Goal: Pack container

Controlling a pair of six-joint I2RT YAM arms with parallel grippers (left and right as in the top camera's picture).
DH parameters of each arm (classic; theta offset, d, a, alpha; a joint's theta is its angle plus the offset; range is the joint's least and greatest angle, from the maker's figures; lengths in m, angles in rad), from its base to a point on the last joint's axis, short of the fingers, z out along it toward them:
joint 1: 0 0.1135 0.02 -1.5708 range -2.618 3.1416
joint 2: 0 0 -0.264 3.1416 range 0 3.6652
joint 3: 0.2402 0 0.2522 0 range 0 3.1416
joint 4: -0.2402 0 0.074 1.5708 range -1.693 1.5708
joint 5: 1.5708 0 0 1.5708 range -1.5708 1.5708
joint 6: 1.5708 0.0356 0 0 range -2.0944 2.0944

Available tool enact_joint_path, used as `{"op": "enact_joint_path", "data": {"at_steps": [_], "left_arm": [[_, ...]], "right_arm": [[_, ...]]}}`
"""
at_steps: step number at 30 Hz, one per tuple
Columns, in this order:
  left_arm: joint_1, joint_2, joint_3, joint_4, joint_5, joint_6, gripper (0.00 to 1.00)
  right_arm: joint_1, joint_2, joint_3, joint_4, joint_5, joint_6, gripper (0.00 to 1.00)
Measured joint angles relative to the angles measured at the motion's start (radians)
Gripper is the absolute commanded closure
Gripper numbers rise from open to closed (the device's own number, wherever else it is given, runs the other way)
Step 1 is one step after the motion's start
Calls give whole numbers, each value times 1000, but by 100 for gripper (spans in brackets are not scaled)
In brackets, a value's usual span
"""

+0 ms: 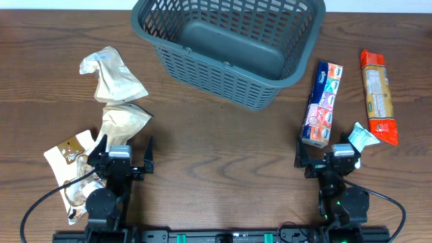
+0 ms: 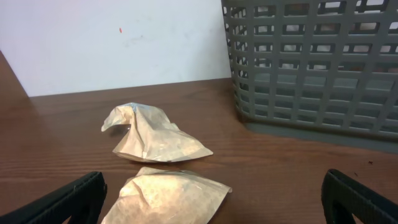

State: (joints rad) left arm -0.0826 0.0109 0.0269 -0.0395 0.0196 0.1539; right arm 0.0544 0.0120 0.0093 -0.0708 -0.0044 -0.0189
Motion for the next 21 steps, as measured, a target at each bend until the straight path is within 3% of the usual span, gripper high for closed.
{"op": "enact_joint_path", "data": {"at_steps": [15,21], "left_arm": [[0,0,0,2,0,0,2],[0,0,2,-2,0,-66,2]], "right_arm": [[0,0,0,0,-3,1,1],[0,1,0,1,-31,125,1]]}}
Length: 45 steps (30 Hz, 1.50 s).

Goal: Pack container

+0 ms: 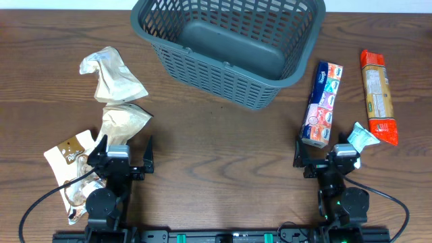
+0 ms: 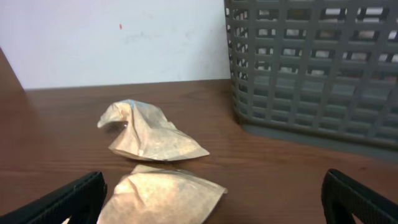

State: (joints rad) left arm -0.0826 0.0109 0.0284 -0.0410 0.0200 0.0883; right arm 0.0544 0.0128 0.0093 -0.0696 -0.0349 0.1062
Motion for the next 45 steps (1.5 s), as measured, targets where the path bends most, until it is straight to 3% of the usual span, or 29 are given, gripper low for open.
{"op": "enact_joint_path", "data": {"at_steps": [5,10,18,24,31,34,38,39,42,43,45], "left_arm": [[0,44,92,-137,8,-69,1],[0,260,414,-287,7,-92,1],[0,711,951,-472,8,-93,1],[0,1026,1351,-713,31,-84,1],[0,1278,1787,-962,136,-36,1],[0,1300,1845,-1016,172,-28,1],[0,1301,1854,-1063,188,0,0],[0,1303,1854,-1063,187,6,5],[0,1313,1854,-1051,187,15,23],[0,1319,1854,-1037,186,26,43],[0,1328,1854,-1024,182,20,47]], "right_arm": [[-1,13,39,-46,-73,92,1],[-19,114,262,-146,-106,118,1],[-54,542,794,-474,-216,14,1],[-57,924,1205,-774,-286,-78,1],[-57,1140,1491,-814,-333,-130,2],[-63,1165,1568,-802,-336,-141,15],[-78,1182,1615,-798,-328,-146,74],[-80,1188,1617,-799,-328,-144,83],[-85,1218,1617,-801,-321,-137,97],[-86,1232,1617,-800,-319,-132,98],[-86,1249,1617,-798,-314,-124,99]]}}
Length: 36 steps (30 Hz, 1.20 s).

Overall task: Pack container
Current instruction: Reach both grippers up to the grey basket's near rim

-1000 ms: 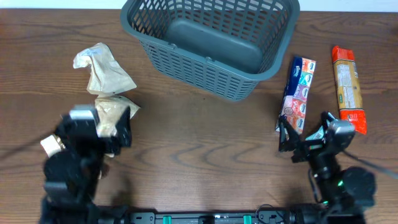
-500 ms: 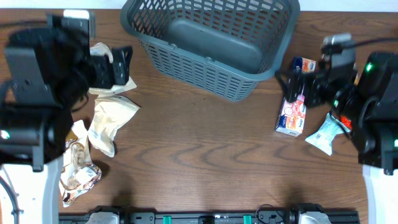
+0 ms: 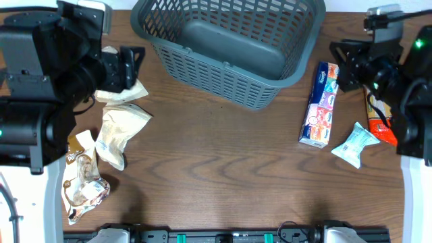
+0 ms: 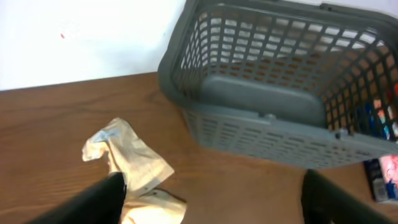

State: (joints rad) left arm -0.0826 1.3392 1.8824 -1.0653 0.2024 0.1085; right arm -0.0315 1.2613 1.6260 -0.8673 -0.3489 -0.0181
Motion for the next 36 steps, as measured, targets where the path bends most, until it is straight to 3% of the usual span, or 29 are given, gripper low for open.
{"op": "enact_joint_path", "data": {"at_steps": [2,3,5,8,28,36], "left_arm": [[0,15,0,5,-15,-2,51],[0,24,0,6,-24,-6,60],[0,45,0,10,-36,-10,66],[0,77,0,27,-53,-13,93],[0,192,16,78,-75,-72,94],[-13,312,217,79,1,-132,94]], "right_arm": [[0,10,0,16,5,7,99],[0,11,0,26,5,8,99],[0,11,0,43,5,10,99],[0,10,0,48,11,16,99],[30,88,0,-9,60,102,99],[89,88,0,-12,99,121,99]]}}
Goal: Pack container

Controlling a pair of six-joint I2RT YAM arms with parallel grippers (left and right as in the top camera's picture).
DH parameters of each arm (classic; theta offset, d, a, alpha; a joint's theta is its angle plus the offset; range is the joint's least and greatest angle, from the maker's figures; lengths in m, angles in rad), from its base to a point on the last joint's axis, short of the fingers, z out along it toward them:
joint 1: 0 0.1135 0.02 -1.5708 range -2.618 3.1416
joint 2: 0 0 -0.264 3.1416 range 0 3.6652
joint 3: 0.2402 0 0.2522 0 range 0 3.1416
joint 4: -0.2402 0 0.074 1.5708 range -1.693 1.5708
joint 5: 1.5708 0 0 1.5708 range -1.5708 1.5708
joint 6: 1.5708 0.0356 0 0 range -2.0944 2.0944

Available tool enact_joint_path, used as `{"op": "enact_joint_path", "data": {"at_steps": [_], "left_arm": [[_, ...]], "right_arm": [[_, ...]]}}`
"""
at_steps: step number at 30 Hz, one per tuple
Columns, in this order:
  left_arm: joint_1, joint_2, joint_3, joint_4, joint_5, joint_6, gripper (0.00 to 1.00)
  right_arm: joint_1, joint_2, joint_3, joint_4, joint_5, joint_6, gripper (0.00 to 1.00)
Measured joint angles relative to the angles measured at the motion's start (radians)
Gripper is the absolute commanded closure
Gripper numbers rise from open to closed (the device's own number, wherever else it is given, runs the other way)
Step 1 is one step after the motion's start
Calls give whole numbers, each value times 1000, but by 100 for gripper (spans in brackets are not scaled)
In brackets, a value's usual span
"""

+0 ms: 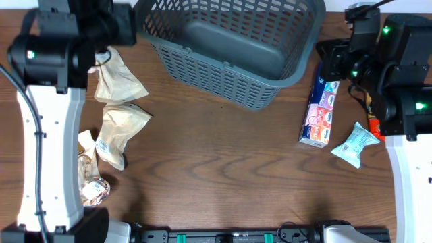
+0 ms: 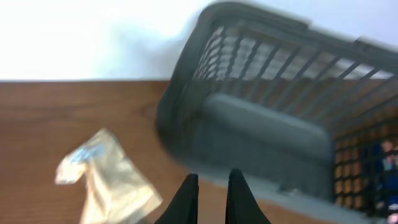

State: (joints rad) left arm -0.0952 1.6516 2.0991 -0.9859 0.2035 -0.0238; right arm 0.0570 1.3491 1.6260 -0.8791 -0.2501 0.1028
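Note:
The grey slatted basket (image 1: pixel 229 47) stands empty at the table's far middle; the left wrist view shows its near wall and floor (image 2: pixel 273 124), blurred. My left gripper (image 2: pixel 211 177) hangs high beside the basket's left end, its fingers nearly together with nothing between them. Below it lies a crumpled tan pouch (image 2: pixel 106 180), also seen from overhead (image 1: pixel 118 77), and a second tan pouch (image 1: pixel 120 125) lies nearer the front. My right gripper (image 1: pixel 329 59) is by the basket's right end above a colourful tissue pack (image 1: pixel 322 101); its jaws do not show.
A clear snack bag (image 1: pixel 88 182) lies at the front left, partly under the left arm. A teal packet (image 1: pixel 354 143) lies right of the tissue pack. An orange pack (image 1: pixel 375 126) is mostly hidden under the right arm.
The left gripper's fingers, wide apart before, now stand close together. The left arm has shifted toward the far left corner by the basket. The right arm has shifted and covers more of the orange pack.
Both arms first sat folded low at the table's front edge, grippers open, the left one facing the two tan pouches and the basket wall. Later both were raised over the far corners. Now the left gripper is shut beside the basket. No item has moved.

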Motion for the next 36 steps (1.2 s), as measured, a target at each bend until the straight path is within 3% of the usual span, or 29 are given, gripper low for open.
{"op": "enact_joint_path", "data": {"at_steps": [6,17,36], "left_arm": [[-53,134,137,-4,70,-3,94],[-76,304,145,-83,135,44,94],[-76,309,145,-145,135,170,94]], "right_arm": [[16,0,0,-39,8,1,99],[57,-33,0,-146,29,2,99],[275,-13,0,-380,95,23,99]]}}
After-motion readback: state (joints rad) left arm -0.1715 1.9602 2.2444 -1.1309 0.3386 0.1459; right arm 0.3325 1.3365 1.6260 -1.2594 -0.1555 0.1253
